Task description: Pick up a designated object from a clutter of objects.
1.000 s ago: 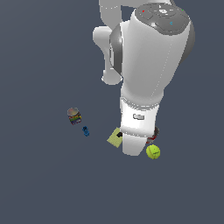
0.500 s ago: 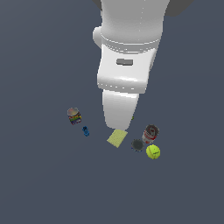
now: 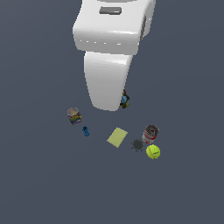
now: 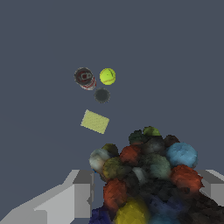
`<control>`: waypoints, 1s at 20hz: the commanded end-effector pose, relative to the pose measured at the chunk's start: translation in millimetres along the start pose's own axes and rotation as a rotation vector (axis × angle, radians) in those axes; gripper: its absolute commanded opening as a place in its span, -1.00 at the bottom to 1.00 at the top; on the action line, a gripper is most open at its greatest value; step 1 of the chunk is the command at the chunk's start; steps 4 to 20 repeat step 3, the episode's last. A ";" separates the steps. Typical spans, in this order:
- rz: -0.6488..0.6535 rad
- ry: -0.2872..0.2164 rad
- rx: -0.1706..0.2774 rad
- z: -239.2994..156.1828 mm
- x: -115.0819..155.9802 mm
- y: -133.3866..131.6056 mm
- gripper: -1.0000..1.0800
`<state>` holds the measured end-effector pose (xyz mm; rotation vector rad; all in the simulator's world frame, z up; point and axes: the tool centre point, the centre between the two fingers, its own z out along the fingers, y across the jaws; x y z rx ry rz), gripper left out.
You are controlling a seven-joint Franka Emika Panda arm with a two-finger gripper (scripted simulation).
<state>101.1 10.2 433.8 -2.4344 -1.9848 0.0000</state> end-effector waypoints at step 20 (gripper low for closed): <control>0.000 0.000 0.000 -5.8 -1.9 0.3 -1.00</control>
